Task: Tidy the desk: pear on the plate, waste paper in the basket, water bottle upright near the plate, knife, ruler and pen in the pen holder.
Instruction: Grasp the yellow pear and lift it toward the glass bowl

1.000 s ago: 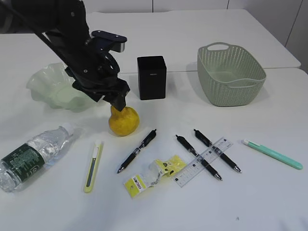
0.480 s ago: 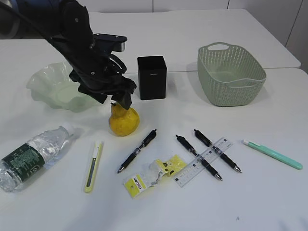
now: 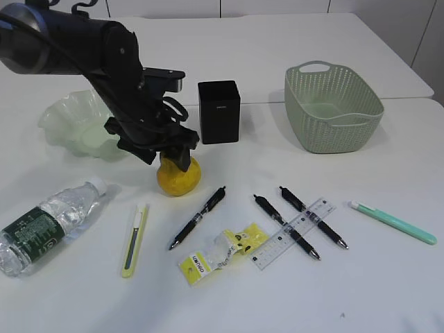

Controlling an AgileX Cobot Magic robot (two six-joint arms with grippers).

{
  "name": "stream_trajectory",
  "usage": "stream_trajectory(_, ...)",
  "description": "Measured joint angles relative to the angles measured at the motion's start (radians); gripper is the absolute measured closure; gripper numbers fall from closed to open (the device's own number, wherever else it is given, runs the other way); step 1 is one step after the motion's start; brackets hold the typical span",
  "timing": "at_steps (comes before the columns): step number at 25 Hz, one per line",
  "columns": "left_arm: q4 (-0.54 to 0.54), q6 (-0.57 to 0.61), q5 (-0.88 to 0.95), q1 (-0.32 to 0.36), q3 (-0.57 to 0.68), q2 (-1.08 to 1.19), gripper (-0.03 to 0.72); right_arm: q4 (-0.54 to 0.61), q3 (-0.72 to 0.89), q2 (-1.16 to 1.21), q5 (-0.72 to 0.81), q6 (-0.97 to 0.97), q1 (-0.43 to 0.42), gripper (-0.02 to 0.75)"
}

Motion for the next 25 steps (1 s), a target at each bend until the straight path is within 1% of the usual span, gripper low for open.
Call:
stream_trajectory(7,0.0,-0.002,-0.033,0.0,0.0,0.011,0.168,0.0,0.0,0.0,0.0,-0.007,0.0,0.425)
stream_trajectory(9,0.0,-0.002,-0.043,0.0,0.0,0.011,0.181,0.0,0.0,0.0,0.0,-0.007,0.0,0.425)
stream_trajectory(11,0.0,-0.002,-0.043,0.0,0.0,0.011,0.214,0.0,0.0,0.0,0.0,-0.009,0.0,0.425)
stream_trajectory(16,0.0,-0.002,-0.045,0.0,-0.001,0.019,0.324,0.0,0.0,0.0,0.002,-0.008,0.0,0.425)
stream_trajectory(19,-0.004,-0.002,-0.047,0.0,-0.001,0.02,0.372,0.0,0.0,0.0,0.001,-0.009,0.0,0.425)
stream_trajectory(22,-0.008,-0.002,-0.049,0.0,-0.001,0.02,0.404,0.0,0.0,0.0,0.001,-0.009,0.0,0.425)
stream_trajectory(25,-0.011,-0.004,-0.049,0.0,-0.001,0.02,0.408,0.0,0.0,0.0,0.001,-0.01,0.0,0.425)
